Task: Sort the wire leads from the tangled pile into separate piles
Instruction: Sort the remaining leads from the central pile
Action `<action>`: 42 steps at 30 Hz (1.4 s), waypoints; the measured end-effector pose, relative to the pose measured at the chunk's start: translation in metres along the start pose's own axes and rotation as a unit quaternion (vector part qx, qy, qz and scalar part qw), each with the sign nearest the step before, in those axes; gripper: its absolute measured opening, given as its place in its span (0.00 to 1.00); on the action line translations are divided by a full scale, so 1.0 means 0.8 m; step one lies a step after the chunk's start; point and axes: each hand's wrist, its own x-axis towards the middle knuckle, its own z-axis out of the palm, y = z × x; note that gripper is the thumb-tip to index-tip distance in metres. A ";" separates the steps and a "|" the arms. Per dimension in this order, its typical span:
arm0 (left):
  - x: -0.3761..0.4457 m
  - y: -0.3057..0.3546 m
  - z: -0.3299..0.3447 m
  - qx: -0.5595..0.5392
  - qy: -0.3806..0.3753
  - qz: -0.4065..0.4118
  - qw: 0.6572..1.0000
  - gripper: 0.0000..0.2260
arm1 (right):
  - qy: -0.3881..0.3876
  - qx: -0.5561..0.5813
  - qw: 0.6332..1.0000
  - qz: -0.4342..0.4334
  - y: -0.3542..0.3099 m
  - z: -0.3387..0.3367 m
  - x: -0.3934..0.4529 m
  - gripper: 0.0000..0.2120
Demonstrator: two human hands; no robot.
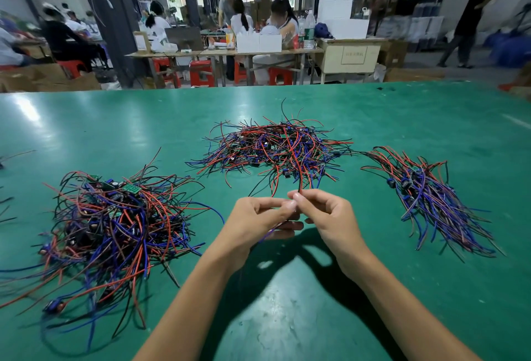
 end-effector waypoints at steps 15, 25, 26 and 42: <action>-0.002 0.008 0.008 0.024 0.046 -0.029 0.998 0.06 | 0.027 0.031 0.996 0.082 -0.007 0.002 -0.002 0.06; 0.000 0.002 0.013 0.147 0.111 0.068 0.981 0.08 | 0.032 0.027 0.997 0.058 -0.003 0.030 -0.012 0.14; 0.000 0.003 0.015 0.152 0.108 0.066 0.980 0.09 | 0.041 0.029 0.997 0.059 -0.002 0.033 -0.011 0.14; -0.006 0.005 0.035 0.324 0.050 0.097 0.940 0.08 | 0.242 0.157 0.942 0.170 -0.007 -0.004 0.023 0.13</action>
